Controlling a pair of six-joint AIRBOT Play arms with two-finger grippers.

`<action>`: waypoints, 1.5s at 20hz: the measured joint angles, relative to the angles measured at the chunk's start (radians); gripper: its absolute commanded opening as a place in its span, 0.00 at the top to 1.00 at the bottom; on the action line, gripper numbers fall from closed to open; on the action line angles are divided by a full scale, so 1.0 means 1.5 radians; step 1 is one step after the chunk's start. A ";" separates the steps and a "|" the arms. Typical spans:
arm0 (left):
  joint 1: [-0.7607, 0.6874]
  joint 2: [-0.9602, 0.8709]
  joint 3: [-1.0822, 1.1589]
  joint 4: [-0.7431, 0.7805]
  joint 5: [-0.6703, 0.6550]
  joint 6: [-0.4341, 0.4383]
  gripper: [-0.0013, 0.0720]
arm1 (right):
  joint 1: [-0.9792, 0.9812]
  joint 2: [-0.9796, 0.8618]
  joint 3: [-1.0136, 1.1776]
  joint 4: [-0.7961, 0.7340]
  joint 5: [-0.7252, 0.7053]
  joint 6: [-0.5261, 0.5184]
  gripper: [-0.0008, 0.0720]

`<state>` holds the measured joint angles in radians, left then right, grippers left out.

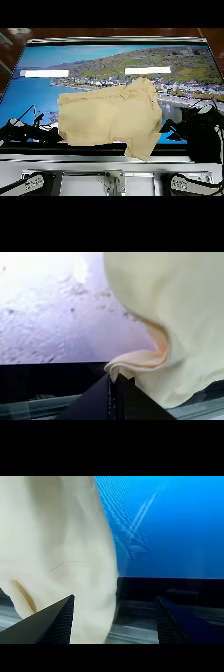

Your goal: Fold the shirts.

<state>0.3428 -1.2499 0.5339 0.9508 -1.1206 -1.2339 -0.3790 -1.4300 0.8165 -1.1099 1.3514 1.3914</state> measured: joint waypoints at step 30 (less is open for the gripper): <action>0.001 0.341 0.933 0.074 -0.052 -0.085 0.93 | 0.000 0.474 0.707 0.150 -0.170 -0.065 0.90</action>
<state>0.3439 -0.7383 1.9331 1.0622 -1.1992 -1.3609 -0.3794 -0.7189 1.8767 -0.8848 1.0958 1.2938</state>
